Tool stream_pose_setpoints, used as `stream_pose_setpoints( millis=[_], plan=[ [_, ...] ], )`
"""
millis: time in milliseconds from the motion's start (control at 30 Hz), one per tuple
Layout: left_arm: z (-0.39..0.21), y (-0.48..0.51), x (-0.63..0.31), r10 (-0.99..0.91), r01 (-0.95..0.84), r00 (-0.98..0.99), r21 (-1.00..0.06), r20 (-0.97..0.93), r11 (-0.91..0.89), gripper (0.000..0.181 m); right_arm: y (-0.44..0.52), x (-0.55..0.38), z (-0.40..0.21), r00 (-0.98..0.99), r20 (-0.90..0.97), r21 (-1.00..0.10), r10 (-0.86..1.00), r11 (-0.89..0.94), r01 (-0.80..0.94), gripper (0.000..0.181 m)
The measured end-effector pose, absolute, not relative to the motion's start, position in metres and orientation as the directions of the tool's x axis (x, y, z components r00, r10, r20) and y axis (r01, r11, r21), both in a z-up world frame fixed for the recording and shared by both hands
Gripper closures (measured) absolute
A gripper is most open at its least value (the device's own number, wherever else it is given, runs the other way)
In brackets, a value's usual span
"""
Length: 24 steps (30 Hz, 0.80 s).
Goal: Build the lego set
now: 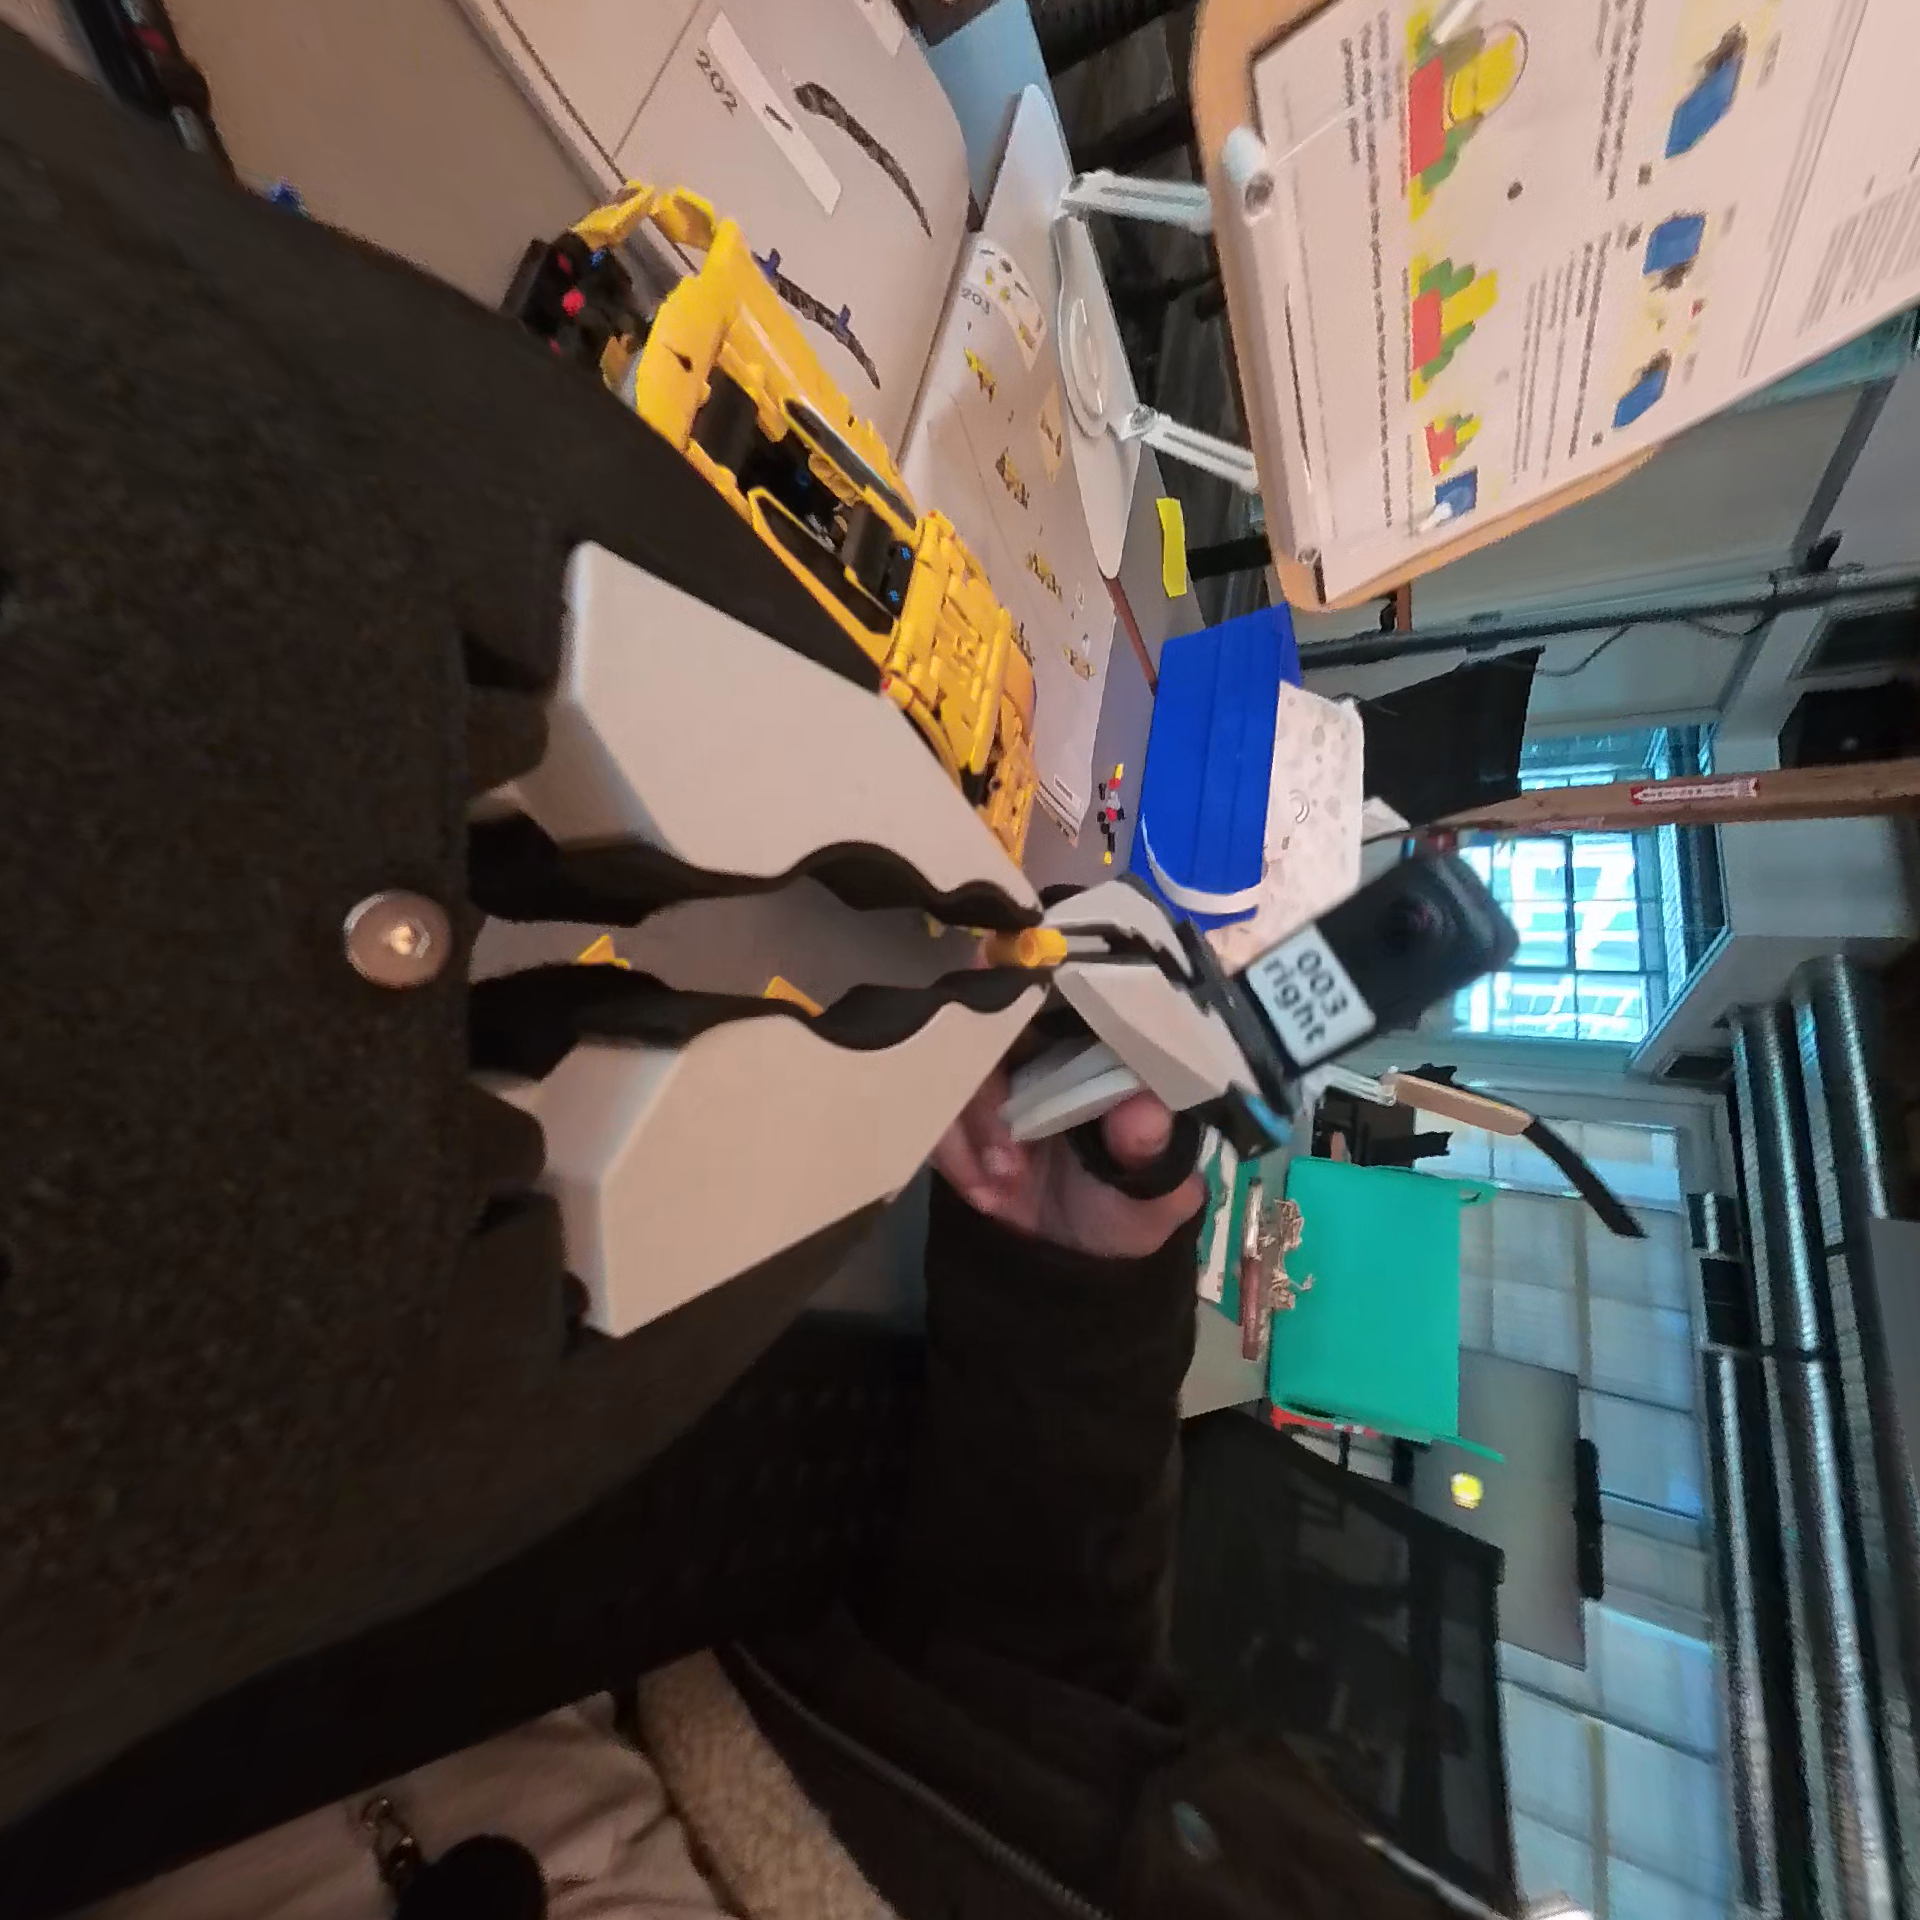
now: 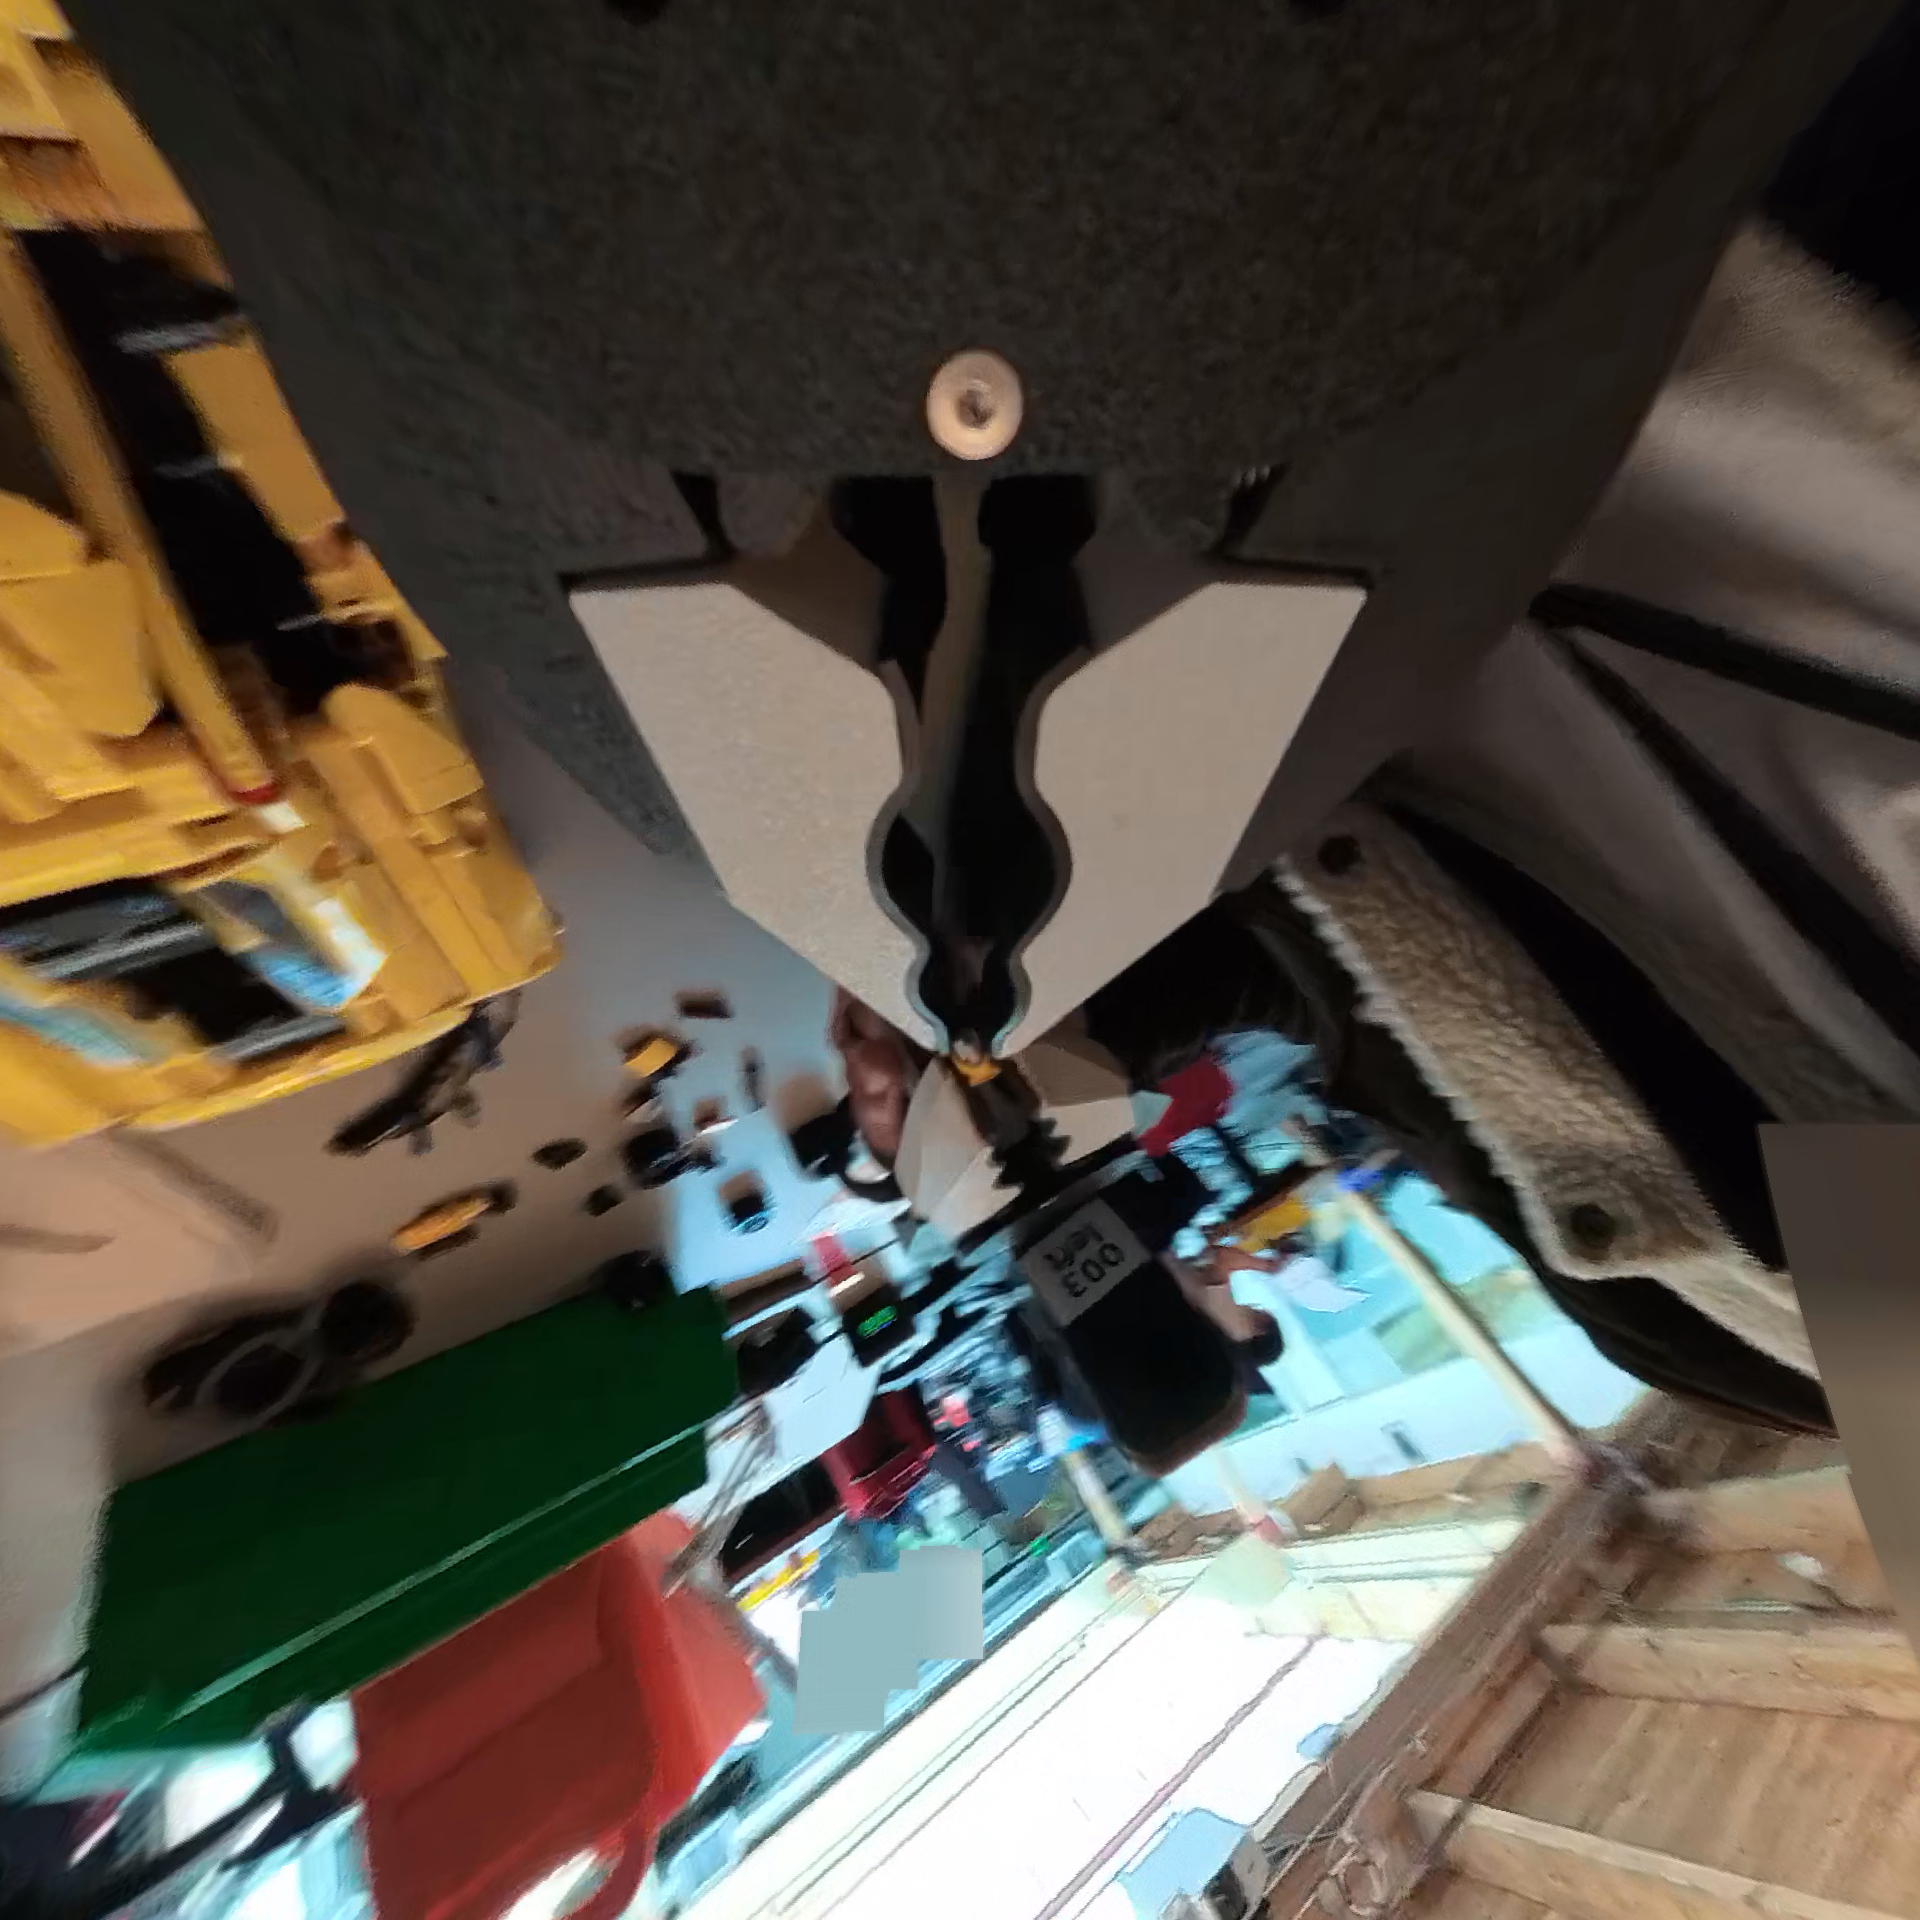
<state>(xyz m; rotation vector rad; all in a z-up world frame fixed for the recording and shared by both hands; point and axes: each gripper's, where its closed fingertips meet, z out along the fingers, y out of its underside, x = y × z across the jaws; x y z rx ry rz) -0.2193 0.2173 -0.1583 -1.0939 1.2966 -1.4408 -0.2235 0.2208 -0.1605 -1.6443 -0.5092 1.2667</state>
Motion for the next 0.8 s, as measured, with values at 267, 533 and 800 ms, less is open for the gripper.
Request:
stream_pose_setpoints(
  millis=[267, 533, 800],
  plan=[
    [-0.145, 0.261, -0.216, -0.811, 0.183, -0.170, -0.791, 0.560, -0.584, 0.174, 0.260, -0.210, -0.155, 0.843, 0.355, -0.934, 0.404, 0.107, 0.341, 0.139],
    [-0.137, 0.253, -0.207, -0.525, 0.192, -0.406, -0.492, 0.748, -0.849, 0.174, 0.264, -0.203, -0.141, 0.869, 0.429, -0.902, 0.248, 0.171, 0.396, 0.140],
    [-0.136, 0.252, -0.207, -0.437, 0.162, -0.477, -0.412, 0.763, -0.897, 0.174, 0.260, -0.207, -0.138, 0.843, 0.475, -0.876, 0.254, 0.234, 0.423, 0.146]
  ],
)
